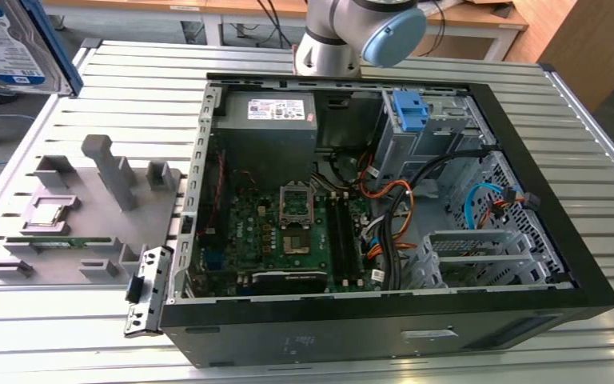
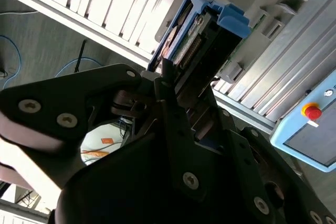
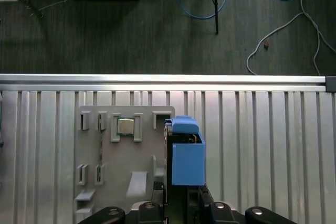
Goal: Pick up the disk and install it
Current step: 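Pick up the disk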
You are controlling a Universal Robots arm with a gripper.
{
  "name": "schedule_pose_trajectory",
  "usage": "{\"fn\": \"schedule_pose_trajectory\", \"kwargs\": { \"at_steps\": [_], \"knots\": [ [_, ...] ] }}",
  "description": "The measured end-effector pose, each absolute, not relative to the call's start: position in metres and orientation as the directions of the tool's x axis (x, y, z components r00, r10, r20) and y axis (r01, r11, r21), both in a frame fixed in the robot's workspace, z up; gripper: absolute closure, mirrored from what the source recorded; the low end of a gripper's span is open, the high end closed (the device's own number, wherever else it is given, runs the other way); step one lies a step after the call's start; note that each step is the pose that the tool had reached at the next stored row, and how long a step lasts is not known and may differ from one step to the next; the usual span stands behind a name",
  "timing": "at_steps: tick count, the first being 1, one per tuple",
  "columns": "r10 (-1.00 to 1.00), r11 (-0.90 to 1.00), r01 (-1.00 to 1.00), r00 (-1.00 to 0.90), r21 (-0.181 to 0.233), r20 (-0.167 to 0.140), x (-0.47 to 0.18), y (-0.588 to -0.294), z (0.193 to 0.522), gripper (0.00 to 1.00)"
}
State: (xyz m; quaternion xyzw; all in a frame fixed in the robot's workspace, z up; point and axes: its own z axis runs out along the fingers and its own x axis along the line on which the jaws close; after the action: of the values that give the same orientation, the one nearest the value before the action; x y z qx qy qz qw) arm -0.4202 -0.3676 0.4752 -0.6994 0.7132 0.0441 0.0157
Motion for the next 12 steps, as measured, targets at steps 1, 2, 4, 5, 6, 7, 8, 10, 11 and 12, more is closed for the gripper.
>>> {"fn": "schedule_pose_trajectory", "kwargs": {
  "at_steps": [1, 2, 4, 5, 6, 7, 8, 10, 11, 12],
  "knots": [
    [-0.996, 0.018, -0.999, -0.021, 0.041, -0.085, -0.420, -0.368, 0.478, 0.65],
    [-0.996, 0.018, -0.999, -0.021, 0.041, -0.086, -0.420, -0.368, 0.480, 0.65],
    [-0.996, 0.018, -0.999, -0.021, 0.041, -0.087, -0.420, -0.368, 0.486, 0.65],
    [-0.996, 0.018, -0.999, -0.021, 0.041, -0.088, -0.420, -0.368, 0.488, 0.65],
    [-0.996, 0.018, -0.999, -0.021, 0.041, -0.089, -0.420, -0.368, 0.490, 0.65],
    [-0.996, 0.018, -0.999, -0.021, 0.041, -0.089, -0.420, -0.368, 0.491, 0.65],
    [-0.996, 0.018, -0.999, -0.021, 0.041, -0.089, -0.420, -0.368, 0.492, 0.65],
    [-0.996, 0.018, -0.999, -0.021, 0.041, -0.090, -0.420, -0.368, 0.492, 0.65],
    [-0.996, 0.018, -0.999, -0.021, 0.041, -0.090, -0.420, -0.368, 0.492, 0.65],
    [-0.996, 0.018, -0.999, -0.021, 0.041, -0.090, -0.420, -0.368, 0.492, 0.65]
  ]
}}
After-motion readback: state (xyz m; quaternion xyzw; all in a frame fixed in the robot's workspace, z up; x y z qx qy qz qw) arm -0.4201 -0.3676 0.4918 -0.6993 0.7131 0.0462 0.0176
